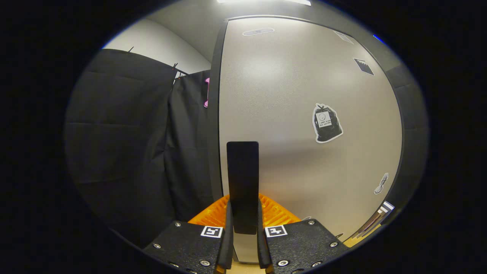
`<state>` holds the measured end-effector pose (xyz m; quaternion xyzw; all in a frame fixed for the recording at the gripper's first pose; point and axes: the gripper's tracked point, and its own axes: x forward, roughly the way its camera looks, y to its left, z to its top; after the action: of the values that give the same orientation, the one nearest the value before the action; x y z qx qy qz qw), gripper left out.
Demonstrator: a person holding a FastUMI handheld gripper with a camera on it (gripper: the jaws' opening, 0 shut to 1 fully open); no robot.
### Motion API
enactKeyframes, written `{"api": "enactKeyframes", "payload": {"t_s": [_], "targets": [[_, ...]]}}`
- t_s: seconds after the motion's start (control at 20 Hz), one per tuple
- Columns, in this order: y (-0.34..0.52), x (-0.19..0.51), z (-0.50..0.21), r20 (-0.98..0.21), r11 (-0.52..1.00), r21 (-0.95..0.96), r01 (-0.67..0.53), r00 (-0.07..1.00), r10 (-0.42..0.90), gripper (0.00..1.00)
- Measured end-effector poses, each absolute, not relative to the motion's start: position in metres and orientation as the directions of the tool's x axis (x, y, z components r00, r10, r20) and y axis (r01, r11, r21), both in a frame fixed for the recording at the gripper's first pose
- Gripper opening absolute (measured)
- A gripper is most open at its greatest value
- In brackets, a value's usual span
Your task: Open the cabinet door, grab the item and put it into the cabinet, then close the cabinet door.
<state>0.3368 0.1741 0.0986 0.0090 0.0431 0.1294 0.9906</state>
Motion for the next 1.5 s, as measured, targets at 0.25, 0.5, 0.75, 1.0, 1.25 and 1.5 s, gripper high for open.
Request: {"api": "enactKeyframes", "payload": {"t_s": [0.25, 0.5, 0.75, 1.0, 1.25, 1.5], "targets": [[0.171, 0.320, 0.101, -0.079, 0.959, 0.028, -0.282, 0.956, 0.283, 0.26], [0.170, 0.291, 0.105, -0.093, 0.949, 0.030, -0.314, 0.944, 0.315, 0.26], [0.155, 0.261, 0.114, -0.119, 0.942, 0.044, -0.332, 0.935, 0.335, 0.22], [0.140, 0.237, 0.113, -0.117, 0.942, 0.050, -0.331, 0.935, 0.335, 0.22], [0.120, 0.215, 0.115, -0.113, 0.944, 0.055, -0.324, 0.938, 0.328, 0.22], [0.091, 0.192, 0.116, -0.113, 0.949, 0.066, -0.307, 0.943, 0.313, 0.21]]}}
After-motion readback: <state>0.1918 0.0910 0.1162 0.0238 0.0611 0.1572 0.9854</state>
